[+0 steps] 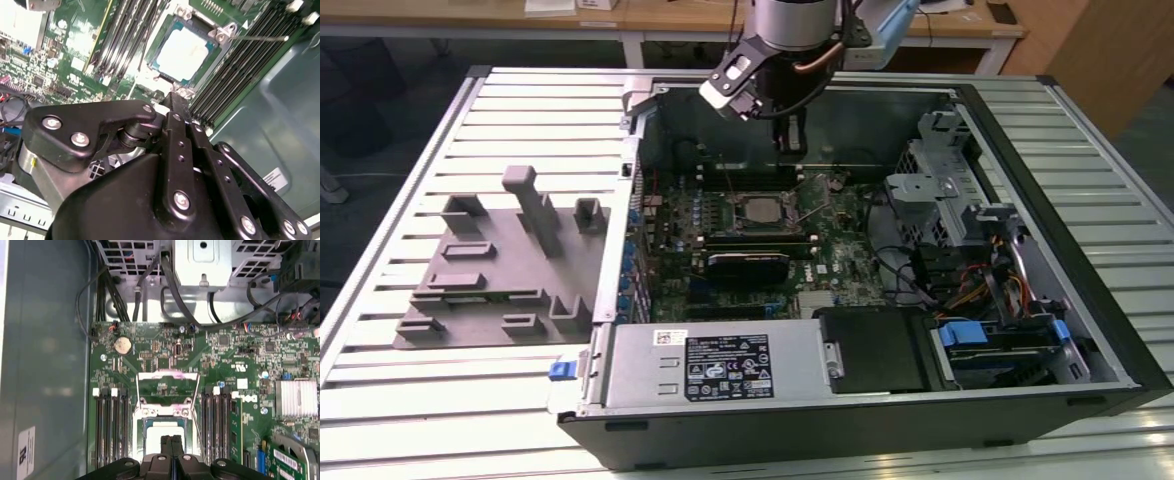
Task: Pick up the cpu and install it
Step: 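Close the cpu cover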
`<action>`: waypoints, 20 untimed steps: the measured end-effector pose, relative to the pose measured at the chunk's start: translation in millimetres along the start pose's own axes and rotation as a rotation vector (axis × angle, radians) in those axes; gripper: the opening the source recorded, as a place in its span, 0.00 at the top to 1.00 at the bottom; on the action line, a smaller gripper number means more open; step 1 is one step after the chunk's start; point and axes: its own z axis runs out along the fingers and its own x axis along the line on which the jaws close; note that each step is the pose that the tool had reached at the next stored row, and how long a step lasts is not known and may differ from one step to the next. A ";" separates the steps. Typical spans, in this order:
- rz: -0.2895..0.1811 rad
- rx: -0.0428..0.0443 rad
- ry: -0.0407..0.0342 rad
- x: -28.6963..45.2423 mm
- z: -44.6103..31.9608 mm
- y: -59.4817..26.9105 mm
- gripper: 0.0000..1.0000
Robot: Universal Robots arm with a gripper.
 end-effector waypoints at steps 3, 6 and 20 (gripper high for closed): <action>0.000 0.0000 0.0000 0.1 0.3 5.1 0.89; 0.000 0.0000 0.0000 0.2 0.6 10.0 0.89; 0.000 0.0000 0.0000 0.8 2.1 33.9 0.89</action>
